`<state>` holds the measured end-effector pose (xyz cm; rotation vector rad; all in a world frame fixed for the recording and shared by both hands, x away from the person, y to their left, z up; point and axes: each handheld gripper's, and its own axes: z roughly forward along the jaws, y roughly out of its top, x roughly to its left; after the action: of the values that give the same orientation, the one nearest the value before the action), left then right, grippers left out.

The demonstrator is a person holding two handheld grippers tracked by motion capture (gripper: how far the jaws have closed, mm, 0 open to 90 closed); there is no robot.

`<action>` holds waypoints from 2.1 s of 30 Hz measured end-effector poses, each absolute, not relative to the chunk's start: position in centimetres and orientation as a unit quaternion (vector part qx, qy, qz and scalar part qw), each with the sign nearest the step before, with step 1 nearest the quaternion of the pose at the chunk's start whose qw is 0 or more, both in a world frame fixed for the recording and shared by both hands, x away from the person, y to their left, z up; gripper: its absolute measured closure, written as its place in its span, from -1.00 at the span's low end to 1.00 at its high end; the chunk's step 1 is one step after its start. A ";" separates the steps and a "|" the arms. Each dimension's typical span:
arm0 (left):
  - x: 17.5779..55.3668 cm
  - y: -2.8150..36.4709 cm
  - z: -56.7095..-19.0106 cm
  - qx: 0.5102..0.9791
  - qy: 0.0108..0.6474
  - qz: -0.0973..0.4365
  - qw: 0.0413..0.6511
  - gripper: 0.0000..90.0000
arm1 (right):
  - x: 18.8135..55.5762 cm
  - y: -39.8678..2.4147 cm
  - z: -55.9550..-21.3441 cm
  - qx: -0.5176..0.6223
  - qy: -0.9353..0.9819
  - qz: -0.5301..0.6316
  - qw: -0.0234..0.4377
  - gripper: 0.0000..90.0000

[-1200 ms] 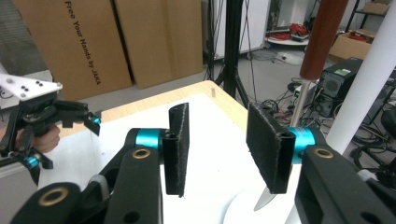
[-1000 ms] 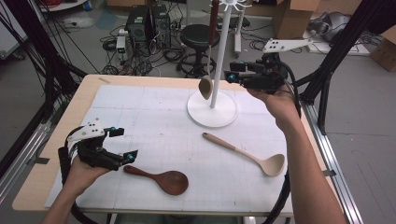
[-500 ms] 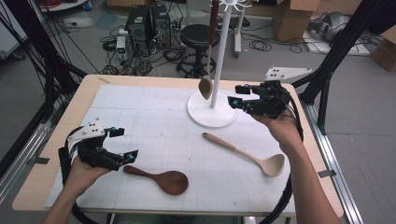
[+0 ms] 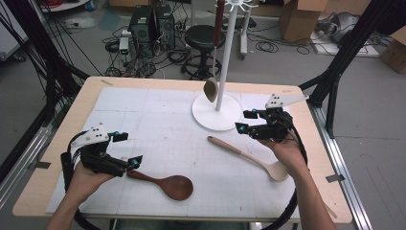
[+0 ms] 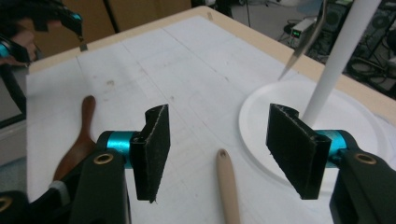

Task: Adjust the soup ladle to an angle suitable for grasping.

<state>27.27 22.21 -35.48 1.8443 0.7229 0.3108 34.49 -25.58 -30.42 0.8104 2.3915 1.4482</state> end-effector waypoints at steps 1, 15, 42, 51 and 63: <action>27.3 22.2 -35.5 0.776 0.304 0.131 0.537 -0.96 | 34.5 -25.7 -30.7 0.276 0.817 0.493 0.116 -0.13; 27.2 22.2 -35.6 0.777 0.302 0.129 0.537 -0.96 | 34.9 -25.7 -34.9 0.295 0.837 0.449 0.106 -0.28; 27.1 22.1 -35.6 0.777 0.301 0.132 0.537 -0.96 | 36.2 -25.0 -39.5 0.299 0.879 0.362 0.082 -0.35; 27.1 22.1 -35.6 0.777 0.301 0.130 0.538 -0.96 | 36.5 -25.0 -40.2 0.291 0.893 0.335 0.079 -0.23; 27.1 22.1 -35.6 0.777 0.300 0.127 0.539 -0.96 | 36.4 -25.4 -41.4 0.289 0.902 0.314 0.065 0.00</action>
<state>27.12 22.08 -35.60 1.8477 0.7139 0.3030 36.43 -25.35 -41.43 0.8721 2.7223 0.9466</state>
